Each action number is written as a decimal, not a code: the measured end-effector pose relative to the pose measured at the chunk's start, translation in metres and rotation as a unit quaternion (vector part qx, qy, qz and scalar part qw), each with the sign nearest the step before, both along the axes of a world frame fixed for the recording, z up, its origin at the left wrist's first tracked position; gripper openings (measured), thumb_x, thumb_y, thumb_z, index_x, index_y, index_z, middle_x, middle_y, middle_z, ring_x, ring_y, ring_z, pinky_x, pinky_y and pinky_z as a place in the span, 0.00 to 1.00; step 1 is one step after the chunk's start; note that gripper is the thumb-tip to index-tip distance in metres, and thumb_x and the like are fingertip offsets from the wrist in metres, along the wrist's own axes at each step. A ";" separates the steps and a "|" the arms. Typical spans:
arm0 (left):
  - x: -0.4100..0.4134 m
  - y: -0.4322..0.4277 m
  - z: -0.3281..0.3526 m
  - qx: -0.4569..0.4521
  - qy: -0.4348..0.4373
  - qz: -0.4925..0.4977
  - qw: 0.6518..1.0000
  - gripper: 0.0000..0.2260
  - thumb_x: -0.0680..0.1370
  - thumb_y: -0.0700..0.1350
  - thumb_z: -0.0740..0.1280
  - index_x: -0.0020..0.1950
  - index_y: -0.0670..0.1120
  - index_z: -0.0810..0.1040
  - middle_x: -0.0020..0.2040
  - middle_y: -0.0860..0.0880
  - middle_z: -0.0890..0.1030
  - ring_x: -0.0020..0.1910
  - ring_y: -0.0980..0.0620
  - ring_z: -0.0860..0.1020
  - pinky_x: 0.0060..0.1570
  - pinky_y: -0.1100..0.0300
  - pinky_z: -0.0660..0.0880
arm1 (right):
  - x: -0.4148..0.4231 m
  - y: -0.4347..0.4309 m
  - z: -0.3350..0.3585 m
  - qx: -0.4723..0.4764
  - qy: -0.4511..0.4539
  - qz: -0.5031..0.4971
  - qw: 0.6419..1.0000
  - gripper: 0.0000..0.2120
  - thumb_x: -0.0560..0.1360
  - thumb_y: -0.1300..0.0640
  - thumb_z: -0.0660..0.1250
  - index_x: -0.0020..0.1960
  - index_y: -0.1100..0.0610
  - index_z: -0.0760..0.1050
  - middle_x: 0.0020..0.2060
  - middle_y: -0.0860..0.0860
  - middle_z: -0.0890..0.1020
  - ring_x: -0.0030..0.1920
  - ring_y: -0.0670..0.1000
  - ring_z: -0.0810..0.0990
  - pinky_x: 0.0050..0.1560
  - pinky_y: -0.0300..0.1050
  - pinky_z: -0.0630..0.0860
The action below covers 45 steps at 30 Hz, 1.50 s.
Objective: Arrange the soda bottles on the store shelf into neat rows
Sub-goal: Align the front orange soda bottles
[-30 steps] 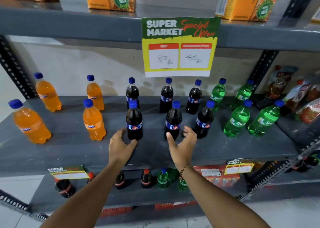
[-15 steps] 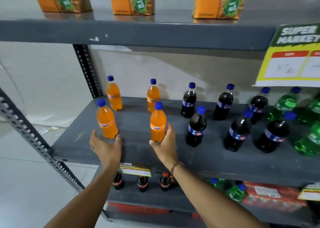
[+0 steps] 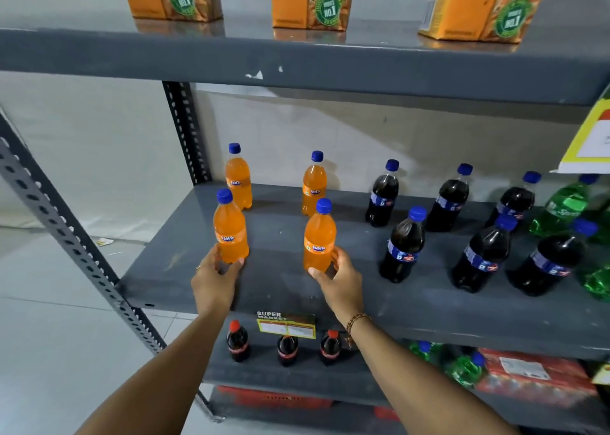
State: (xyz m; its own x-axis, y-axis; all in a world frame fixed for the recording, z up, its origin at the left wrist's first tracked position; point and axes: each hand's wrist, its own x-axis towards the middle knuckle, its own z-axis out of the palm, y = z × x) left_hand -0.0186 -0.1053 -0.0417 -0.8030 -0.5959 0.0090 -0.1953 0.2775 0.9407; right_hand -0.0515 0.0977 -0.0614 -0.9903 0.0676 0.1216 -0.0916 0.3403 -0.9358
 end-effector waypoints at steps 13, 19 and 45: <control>0.014 0.033 -0.003 -0.034 0.053 0.075 0.995 0.18 0.74 0.42 0.67 0.62 0.43 0.71 0.60 0.41 0.74 0.58 0.44 0.73 0.57 0.50 0.69 | 0.022 0.020 0.001 -0.018 0.023 -0.058 0.998 0.21 0.72 0.51 0.69 0.61 0.57 0.70 0.53 0.52 0.78 0.55 0.50 0.76 0.57 0.46 0.74; 0.036 0.133 0.007 -0.051 0.129 -0.069 0.988 0.10 0.74 0.39 0.68 0.51 0.48 0.70 0.40 0.53 0.73 0.37 0.52 0.72 0.37 0.61 0.67 | 0.052 0.089 -0.006 -0.008 0.122 -0.124 0.985 0.07 0.74 0.50 0.65 0.45 0.52 0.70 0.29 0.45 0.71 0.31 0.45 0.71 0.34 0.37 0.69; -0.028 0.466 0.051 -0.031 0.026 -0.329 0.944 0.37 0.68 0.44 0.75 0.72 0.42 0.61 0.69 0.43 0.71 0.69 0.46 0.67 0.65 0.56 0.64 | 0.006 0.441 0.019 -0.025 0.029 -0.318 0.947 0.20 0.66 0.67 0.74 0.54 0.61 0.70 0.49 0.57 0.78 0.48 0.54 0.77 0.51 0.44 0.72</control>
State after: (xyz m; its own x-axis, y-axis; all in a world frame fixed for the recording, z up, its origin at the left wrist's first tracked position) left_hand -0.0470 0.3608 0.0094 -0.9964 0.0341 0.0773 0.0844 0.3773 0.9222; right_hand -0.0450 0.5391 -0.0428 -0.7387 0.6560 0.1546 0.0658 0.2984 -0.9522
